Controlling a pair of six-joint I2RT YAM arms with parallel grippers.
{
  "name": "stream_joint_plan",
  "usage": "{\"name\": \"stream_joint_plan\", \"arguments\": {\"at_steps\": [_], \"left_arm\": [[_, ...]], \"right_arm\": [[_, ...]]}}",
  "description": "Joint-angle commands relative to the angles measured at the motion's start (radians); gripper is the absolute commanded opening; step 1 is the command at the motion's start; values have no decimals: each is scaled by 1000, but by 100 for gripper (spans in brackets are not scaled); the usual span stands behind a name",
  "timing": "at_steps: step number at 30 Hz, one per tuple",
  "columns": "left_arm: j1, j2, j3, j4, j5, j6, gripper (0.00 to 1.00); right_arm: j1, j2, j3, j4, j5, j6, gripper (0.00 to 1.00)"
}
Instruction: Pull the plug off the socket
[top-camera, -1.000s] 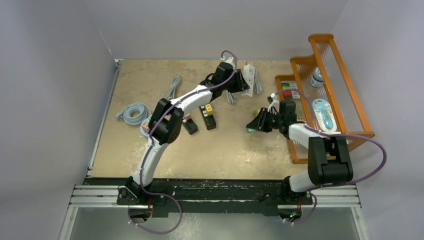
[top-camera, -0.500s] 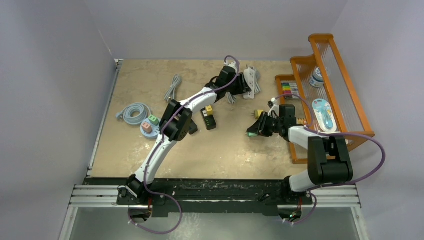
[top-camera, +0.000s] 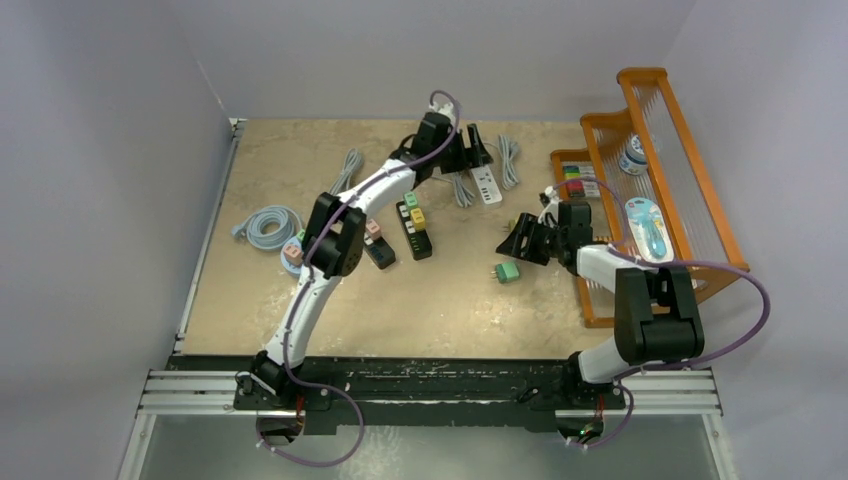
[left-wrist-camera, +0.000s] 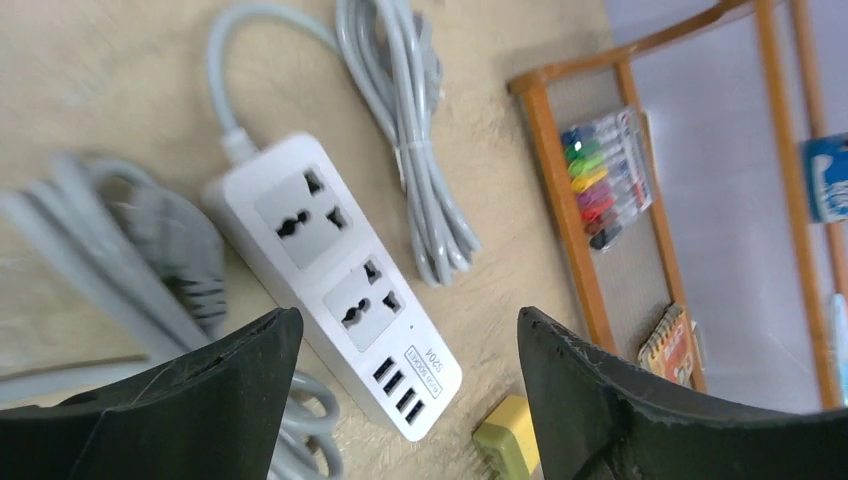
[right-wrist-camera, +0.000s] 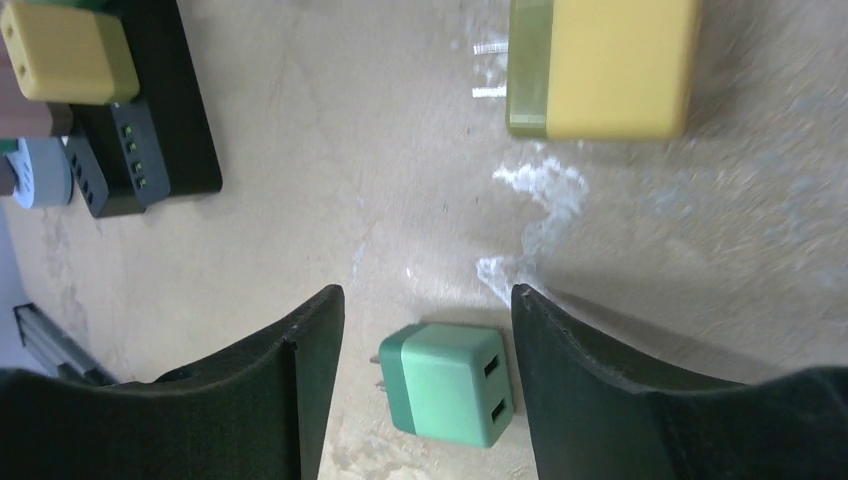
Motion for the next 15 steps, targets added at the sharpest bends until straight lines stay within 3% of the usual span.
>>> {"name": "stream_joint_plan", "arguments": {"at_steps": [1, 4, 9, 15], "left_arm": [[34, -223, 4, 13, -21, 97, 79], [65, -309, -43, 16, -47, 102, 80], [160, -502, -277, 138, -69, 44, 81], [283, -697, -555, 228, -100, -6, 83]], "right_arm": [[-3, -55, 80, 4, 95, -43, 65], [31, -89, 134, 6, 149, -63, 67], [226, -95, 281, 0, 355, -111, 68], [360, 72, 493, 8, 392, -137, 68]]}}
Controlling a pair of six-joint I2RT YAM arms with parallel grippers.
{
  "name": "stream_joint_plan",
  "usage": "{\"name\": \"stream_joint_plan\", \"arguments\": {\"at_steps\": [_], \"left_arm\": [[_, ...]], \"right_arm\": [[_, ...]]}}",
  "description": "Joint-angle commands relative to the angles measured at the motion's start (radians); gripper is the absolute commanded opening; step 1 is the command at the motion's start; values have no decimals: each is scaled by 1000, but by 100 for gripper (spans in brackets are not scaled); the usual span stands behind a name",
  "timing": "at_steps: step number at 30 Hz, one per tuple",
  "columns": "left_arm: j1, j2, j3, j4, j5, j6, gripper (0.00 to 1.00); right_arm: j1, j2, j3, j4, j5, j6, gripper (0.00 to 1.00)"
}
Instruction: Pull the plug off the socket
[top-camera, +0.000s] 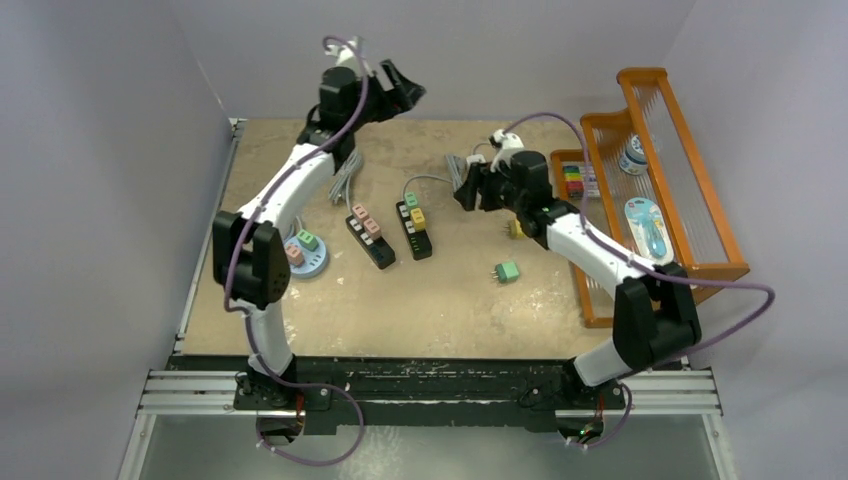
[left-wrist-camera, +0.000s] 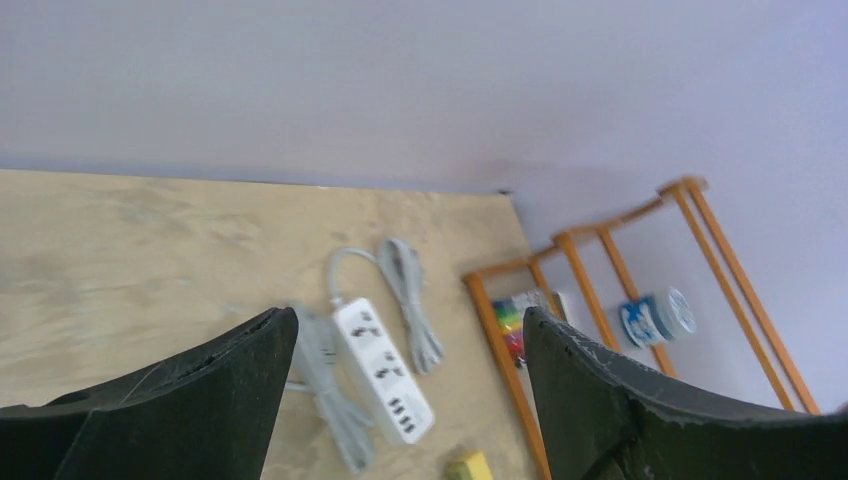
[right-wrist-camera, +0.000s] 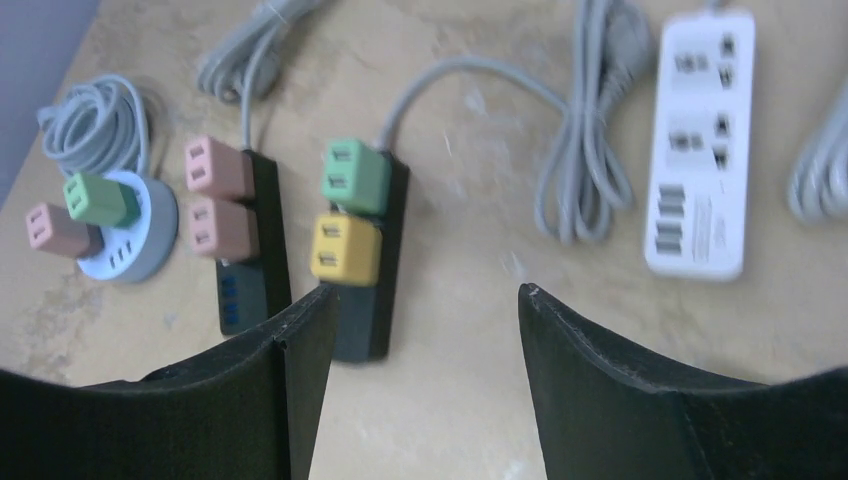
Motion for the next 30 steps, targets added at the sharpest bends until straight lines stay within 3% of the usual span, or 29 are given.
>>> {"name": "stream_joint_plan", "arguments": {"at_steps": [1, 7, 13, 24, 30], "left_arm": [[92, -120, -171, 83, -56, -29, 83], [159, -266, -346, 17, -127, 8, 83], [172, -388, -519, 19, -180, 18, 83], [175, -395, -591, 29, -144, 2, 82], [175, -392, -607, 32, -128, -3, 82]], "right_arm": [[76, 139, 195, -9, 102, -57, 68], [163, 341, 397, -92, 144, -96, 68], [234, 440, 462, -128, 159, -136, 68], [273, 542, 503, -160, 199, -145, 66], [275, 587, 538, -198, 213, -149, 58]]}}
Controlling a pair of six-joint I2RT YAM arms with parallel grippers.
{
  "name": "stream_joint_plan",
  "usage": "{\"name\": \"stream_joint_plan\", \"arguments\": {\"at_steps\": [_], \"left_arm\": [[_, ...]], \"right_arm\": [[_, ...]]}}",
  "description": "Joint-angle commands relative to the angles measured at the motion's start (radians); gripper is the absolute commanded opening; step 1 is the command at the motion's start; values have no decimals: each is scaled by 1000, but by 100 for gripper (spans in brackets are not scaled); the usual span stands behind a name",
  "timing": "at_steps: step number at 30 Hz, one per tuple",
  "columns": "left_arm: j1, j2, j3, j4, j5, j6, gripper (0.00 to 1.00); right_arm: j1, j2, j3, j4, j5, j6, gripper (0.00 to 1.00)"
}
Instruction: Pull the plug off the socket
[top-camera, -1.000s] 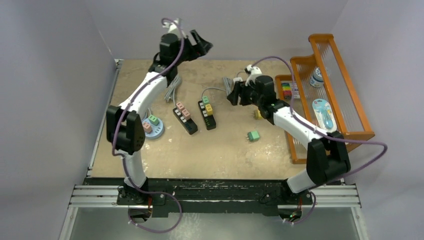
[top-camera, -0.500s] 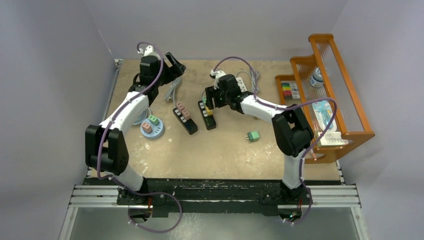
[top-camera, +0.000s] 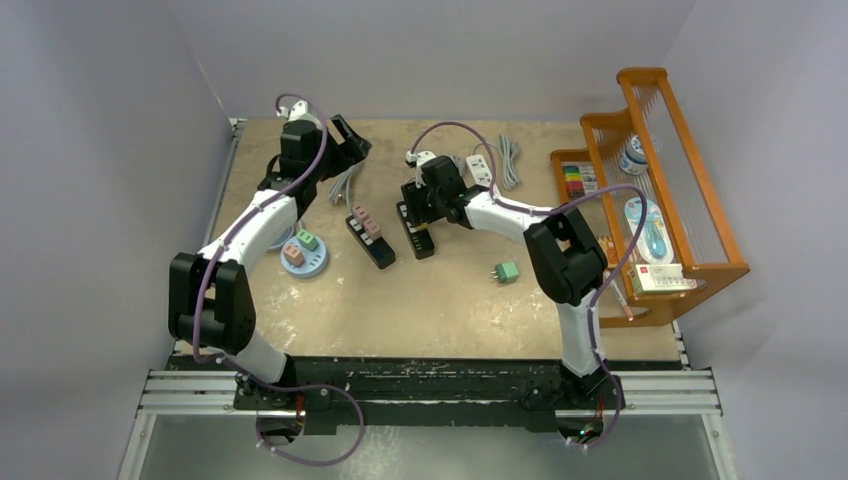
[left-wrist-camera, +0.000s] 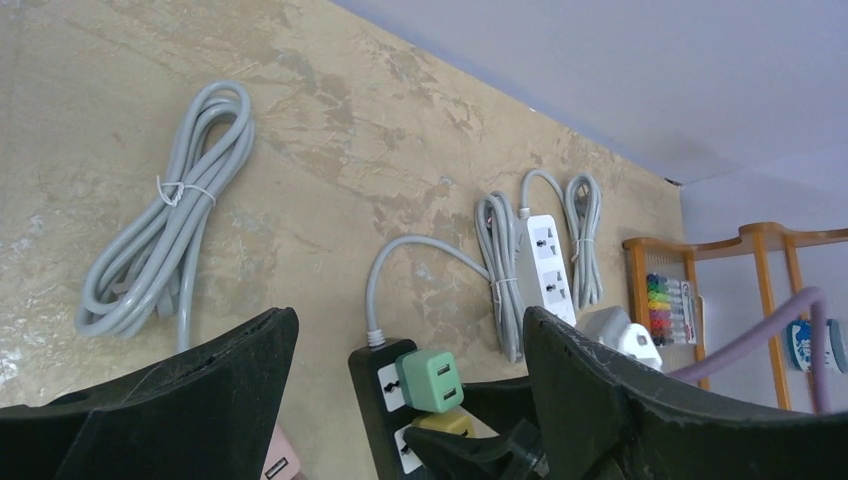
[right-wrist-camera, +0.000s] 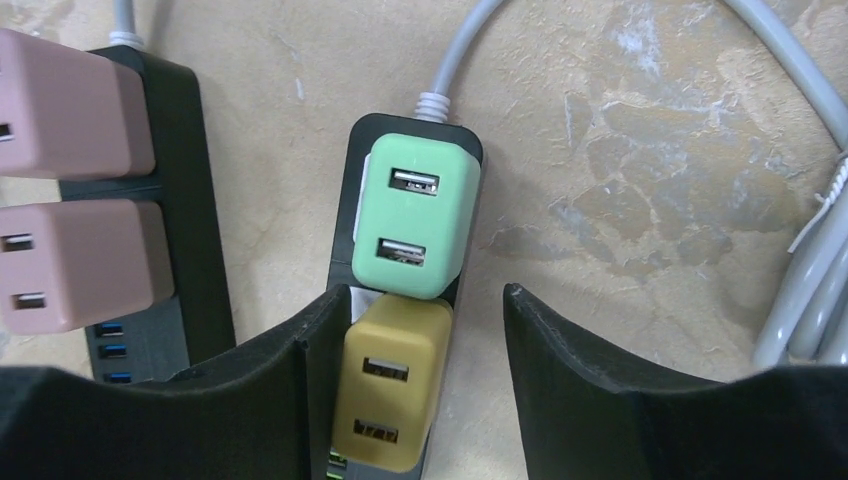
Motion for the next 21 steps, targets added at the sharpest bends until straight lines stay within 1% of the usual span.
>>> {"name": "stream_joint_plan", "arguments": {"at_steps": [1, 2, 3, 4, 5, 8, 11, 17, 21], "left_arm": [[9, -19, -10, 56, 28, 3, 82], [9, -18, -11, 58, 31, 3, 81], [9, -19, -12, 57, 32, 3, 81], [9, -17, -10, 58, 33, 3, 81], [9, -15, -9, 58, 36, 3, 81], [8, -5, -6, 68, 58, -11, 81], [-7, 8, -16, 112, 101, -59, 80], [-117, 42, -5, 127, 100, -75, 79], [-140, 62, -15, 174, 129, -119, 79]], "right_arm": [[-1, 10, 59, -30, 37, -16, 55], [0, 10, 58, -30, 38, -16, 47], [0, 8, 57, -29, 34, -15, 33], [-1, 5, 55, -33, 22, -14, 16], [0, 2, 51, -39, -10, -8, 1], [-15, -29, 24, 1, -42, 33, 0], [-39, -79, 1, 49, -95, 68, 0], [-74, -164, -8, 123, -96, 106, 0], [-95, -211, 2, 123, -110, 121, 0]]}}
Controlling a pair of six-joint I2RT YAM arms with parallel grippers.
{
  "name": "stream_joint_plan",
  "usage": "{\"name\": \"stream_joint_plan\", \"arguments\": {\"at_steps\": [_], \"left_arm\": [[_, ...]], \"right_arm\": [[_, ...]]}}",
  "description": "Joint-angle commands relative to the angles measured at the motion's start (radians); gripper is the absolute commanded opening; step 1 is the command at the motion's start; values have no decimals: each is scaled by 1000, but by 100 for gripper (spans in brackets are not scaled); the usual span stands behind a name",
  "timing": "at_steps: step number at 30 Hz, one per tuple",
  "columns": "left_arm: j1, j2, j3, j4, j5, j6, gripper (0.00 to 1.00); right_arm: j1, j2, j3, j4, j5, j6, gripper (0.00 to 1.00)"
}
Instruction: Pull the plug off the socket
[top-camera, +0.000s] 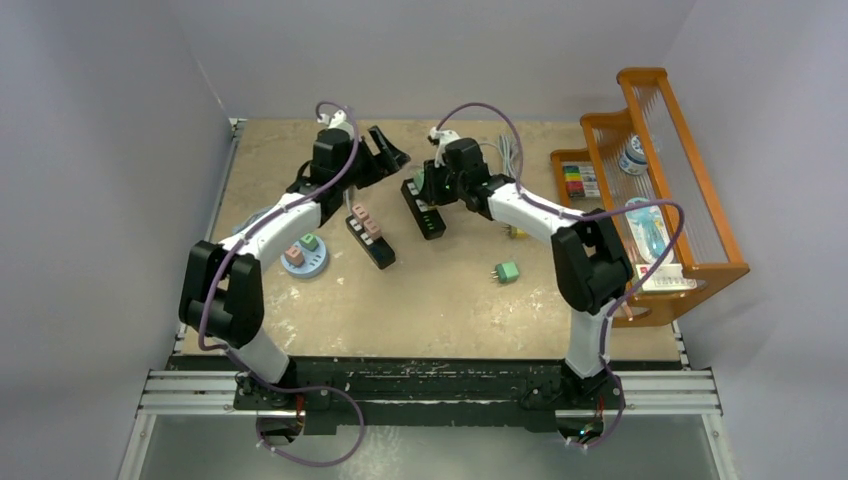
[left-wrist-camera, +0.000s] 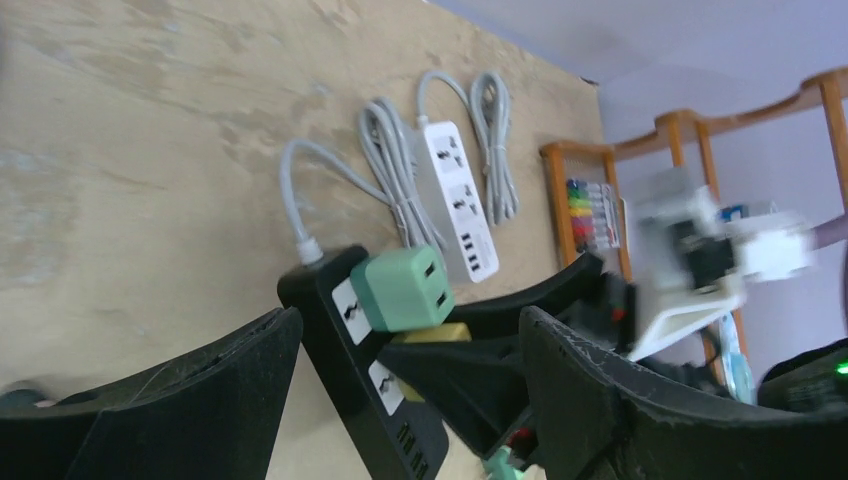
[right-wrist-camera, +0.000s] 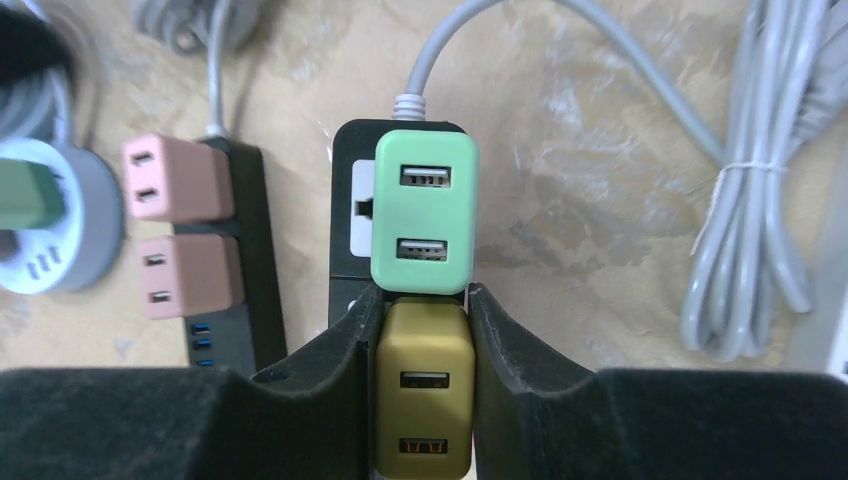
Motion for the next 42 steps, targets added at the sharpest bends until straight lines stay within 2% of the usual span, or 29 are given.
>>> {"name": "stream_joint_plan", "arguments": {"at_steps": [1, 7, 17, 29, 30, 31, 33, 34, 37, 38, 40, 41, 42], "left_arm": [[-26, 18, 0, 113, 51, -56, 79], [-48, 39, 10, 121, 55, -71, 79], [-72, 90, 3, 202, 94, -137, 78], [-108, 191, -17, 265, 114, -192, 74], [-109, 195, -21, 274, 117, -198, 66], [-109, 199, -25, 292, 122, -207, 51], [-109, 207, -29, 311, 126, -222, 5], [-108, 211, -29, 314, 127, -229, 0], [-108, 221, -31, 323, 125, -238, 0], [-108, 222, -31, 323, 122, -238, 0], [-110, 219, -31, 318, 118, -234, 0], [-108, 218, -31, 313, 113, -230, 0], [-108, 216, -29, 306, 107, -225, 0]], "right_arm": [[-22, -129, 28, 102, -29, 41, 0], [-52, -192, -23, 159, -6, 63, 0], [-73, -227, -59, 223, -106, 84, 0], [-72, -279, -86, 265, -125, 83, 0], [-73, -287, -88, 274, -135, 83, 0], [-73, -294, -90, 284, -146, 83, 0], [-72, -309, -103, 308, -172, 80, 0], [-72, -318, -109, 323, -188, 78, 0], [-73, -328, -115, 356, -282, 54, 0], [-73, -327, -104, 342, -231, 41, 0], [-24, -321, -46, 193, 49, -69, 0], [4, -324, -37, 166, 111, -101, 0], [3, -336, -49, 172, 8, -114, 0]]}}
